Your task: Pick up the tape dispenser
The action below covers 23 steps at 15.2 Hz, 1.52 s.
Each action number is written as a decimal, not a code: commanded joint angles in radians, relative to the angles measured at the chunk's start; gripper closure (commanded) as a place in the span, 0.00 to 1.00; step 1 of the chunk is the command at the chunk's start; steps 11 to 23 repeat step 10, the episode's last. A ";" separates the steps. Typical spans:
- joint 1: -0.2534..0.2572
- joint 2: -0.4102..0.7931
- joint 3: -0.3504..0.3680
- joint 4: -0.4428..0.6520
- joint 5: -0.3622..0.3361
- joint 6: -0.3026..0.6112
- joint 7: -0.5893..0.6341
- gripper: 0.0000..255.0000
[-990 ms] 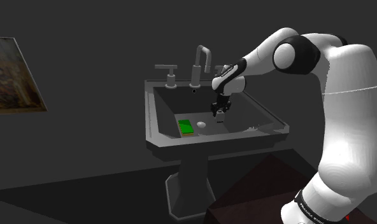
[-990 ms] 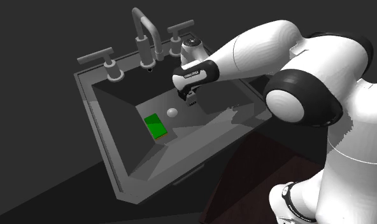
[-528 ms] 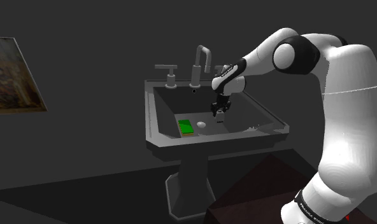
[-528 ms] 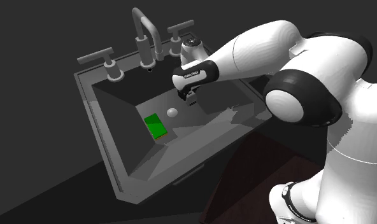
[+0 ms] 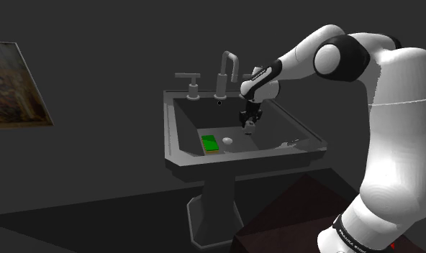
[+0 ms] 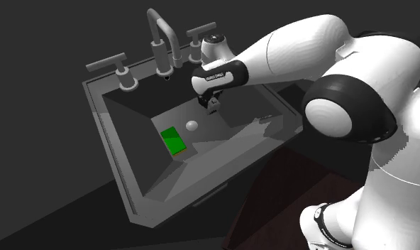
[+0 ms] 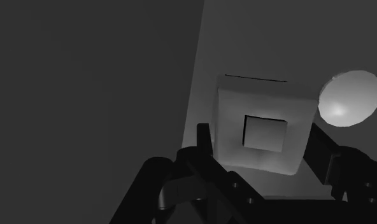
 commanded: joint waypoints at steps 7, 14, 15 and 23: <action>0.008 -0.066 -0.010 0.013 -0.017 -0.079 0.011 1.00; 0.009 -0.075 -0.012 0.016 -0.019 -0.091 0.013 1.00; 0.009 -0.075 -0.012 0.016 -0.019 -0.091 0.013 1.00; 0.009 -0.075 -0.012 0.016 -0.019 -0.091 0.013 1.00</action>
